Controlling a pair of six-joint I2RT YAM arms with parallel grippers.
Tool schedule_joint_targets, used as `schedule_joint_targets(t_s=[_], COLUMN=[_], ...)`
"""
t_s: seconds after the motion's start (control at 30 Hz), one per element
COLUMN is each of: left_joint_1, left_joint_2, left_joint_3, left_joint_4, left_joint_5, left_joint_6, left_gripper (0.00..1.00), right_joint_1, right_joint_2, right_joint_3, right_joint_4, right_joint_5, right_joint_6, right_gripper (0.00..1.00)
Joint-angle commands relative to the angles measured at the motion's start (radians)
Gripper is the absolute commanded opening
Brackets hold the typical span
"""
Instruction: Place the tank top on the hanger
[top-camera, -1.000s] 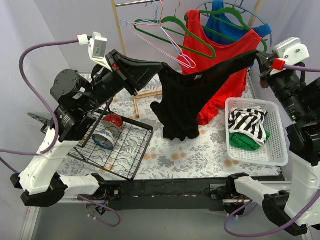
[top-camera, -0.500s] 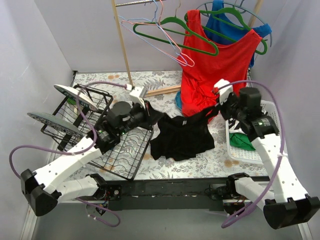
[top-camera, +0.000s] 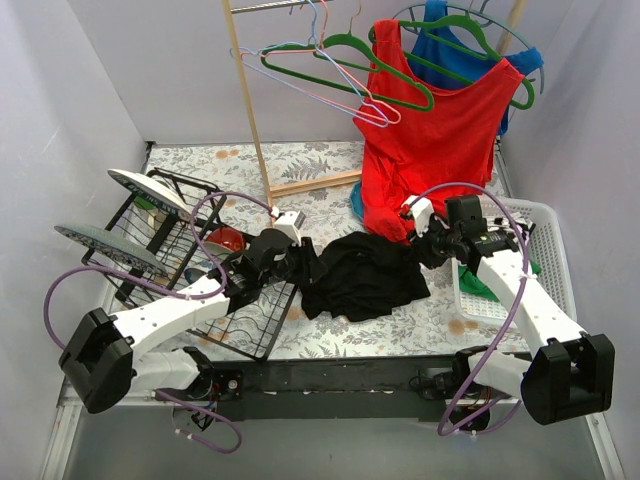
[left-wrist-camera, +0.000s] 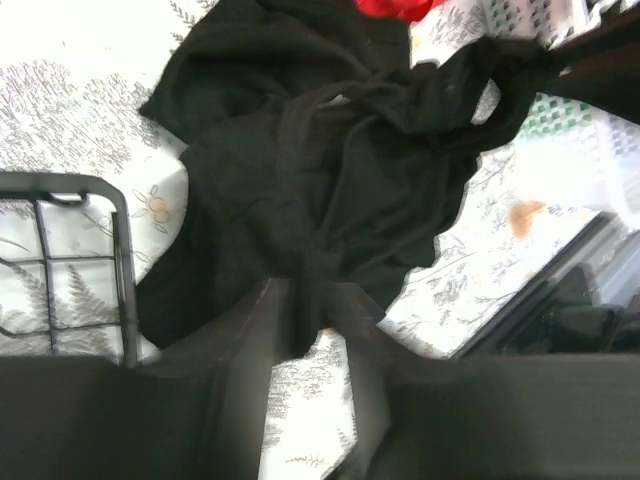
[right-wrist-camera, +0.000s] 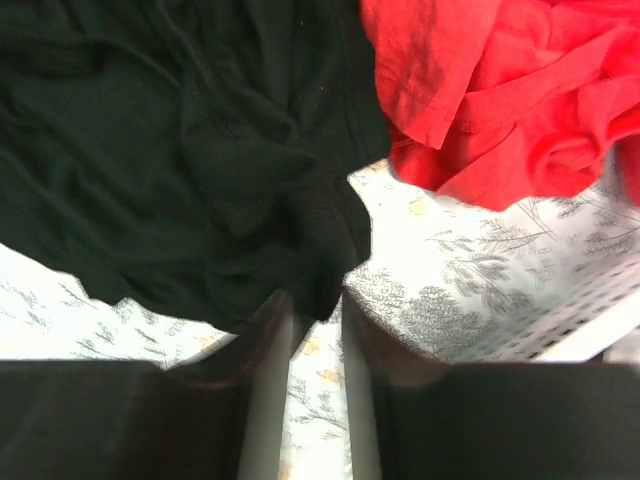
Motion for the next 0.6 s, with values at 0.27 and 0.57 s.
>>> schedule_joint_targets(t_s=[0.27,0.57], left_joint_1=[0.007,0.009], left_joint_2=[-0.266,-0.324], left_joint_3=[0.141,0.163], left_joint_4=[-0.173,-0.187], left_joint_5=[-0.08,-0.066], left_joint_6=[0.149,0.13], left_gripper=[0.9,0.94], right_joint_1=[-0.01,-0.051], right_joint_2=[-0.002,0.301], right_joint_3=[0.511,0.971], right_joint_4=[-0.126,0.092], right_joint_5=[-0.005,-0.155], right_joint_6=[-0.124,0.001], right_gripper=[0.77,0.78])
